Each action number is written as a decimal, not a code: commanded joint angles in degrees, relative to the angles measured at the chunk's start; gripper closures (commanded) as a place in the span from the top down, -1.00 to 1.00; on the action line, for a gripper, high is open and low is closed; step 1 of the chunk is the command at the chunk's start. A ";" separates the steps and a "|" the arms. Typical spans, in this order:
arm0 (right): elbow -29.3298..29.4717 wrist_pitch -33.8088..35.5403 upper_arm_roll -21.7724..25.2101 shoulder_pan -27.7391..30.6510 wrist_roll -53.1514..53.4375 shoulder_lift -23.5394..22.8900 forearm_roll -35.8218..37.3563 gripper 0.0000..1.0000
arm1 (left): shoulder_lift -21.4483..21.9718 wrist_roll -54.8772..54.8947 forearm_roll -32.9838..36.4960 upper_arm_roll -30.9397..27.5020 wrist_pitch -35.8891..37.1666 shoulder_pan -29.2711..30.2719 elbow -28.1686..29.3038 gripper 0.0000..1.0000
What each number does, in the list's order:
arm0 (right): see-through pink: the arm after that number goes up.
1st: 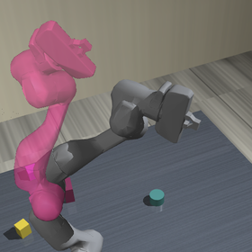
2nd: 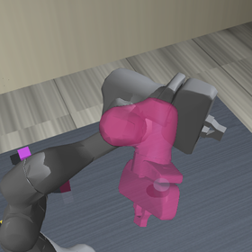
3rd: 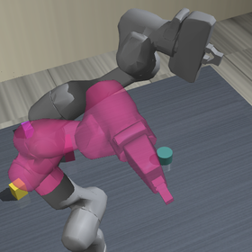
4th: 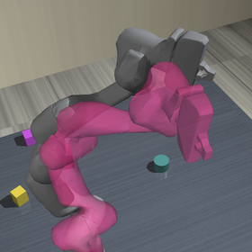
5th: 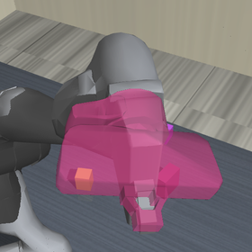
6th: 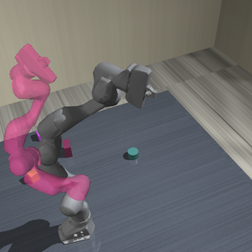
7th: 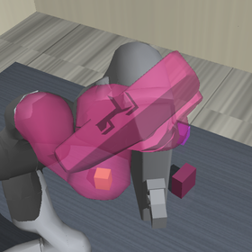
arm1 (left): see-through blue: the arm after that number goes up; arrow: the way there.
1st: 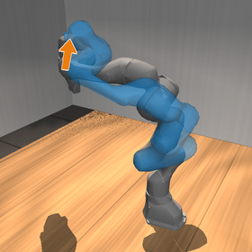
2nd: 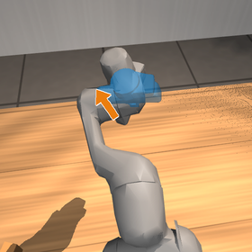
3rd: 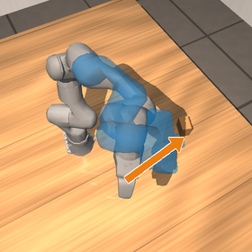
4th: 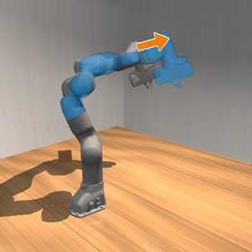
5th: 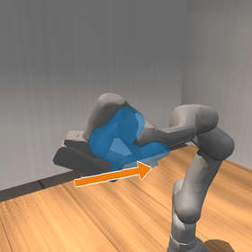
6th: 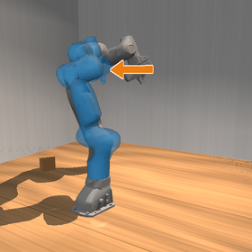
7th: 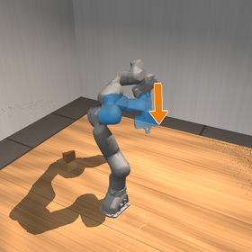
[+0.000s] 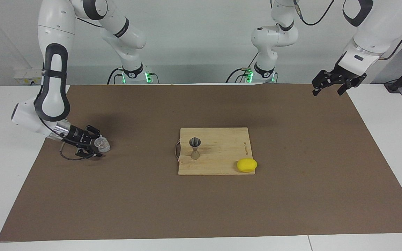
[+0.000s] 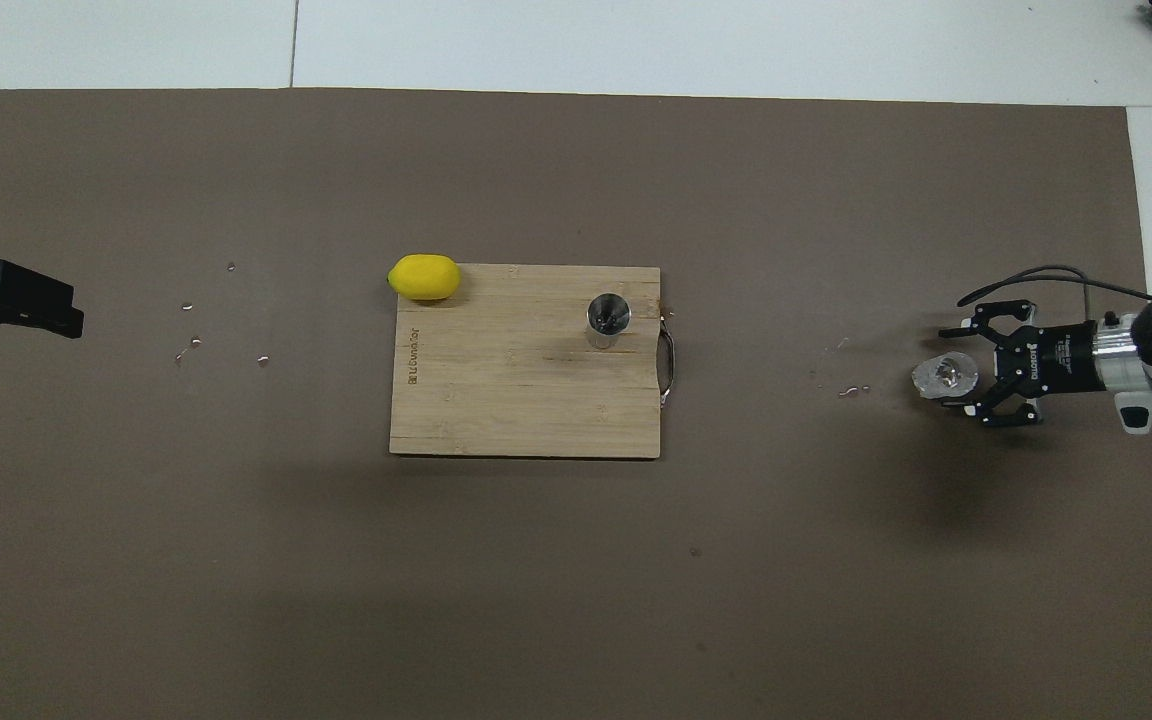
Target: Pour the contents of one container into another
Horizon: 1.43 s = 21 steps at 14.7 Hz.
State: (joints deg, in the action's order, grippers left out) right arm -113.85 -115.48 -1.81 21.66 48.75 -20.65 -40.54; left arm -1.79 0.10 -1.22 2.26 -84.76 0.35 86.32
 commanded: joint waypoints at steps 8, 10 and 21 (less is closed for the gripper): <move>-2.43 7.19 -0.48 -8.98 -21.54 13.00 18.80 0.99 | 1.70 0.08 -0.53 0.03 0.12 0.27 1.83 1.00; -2.26 7.29 -0.48 -12.24 -26.93 13.09 24.07 0.99 | 1.70 0.08 -0.53 0.03 0.12 0.27 1.83 1.00; 8.55 7.20 -2.85 -21.75 -30.29 16.43 40.45 0.99 | 1.70 0.08 -0.53 0.03 0.12 0.27 1.83 1.00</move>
State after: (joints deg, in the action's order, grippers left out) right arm -107.10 -109.16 -3.92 -0.63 19.97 -6.33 -1.04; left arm -1.79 0.10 -1.22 2.26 -84.76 0.35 86.33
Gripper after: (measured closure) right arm 0.000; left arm 0.000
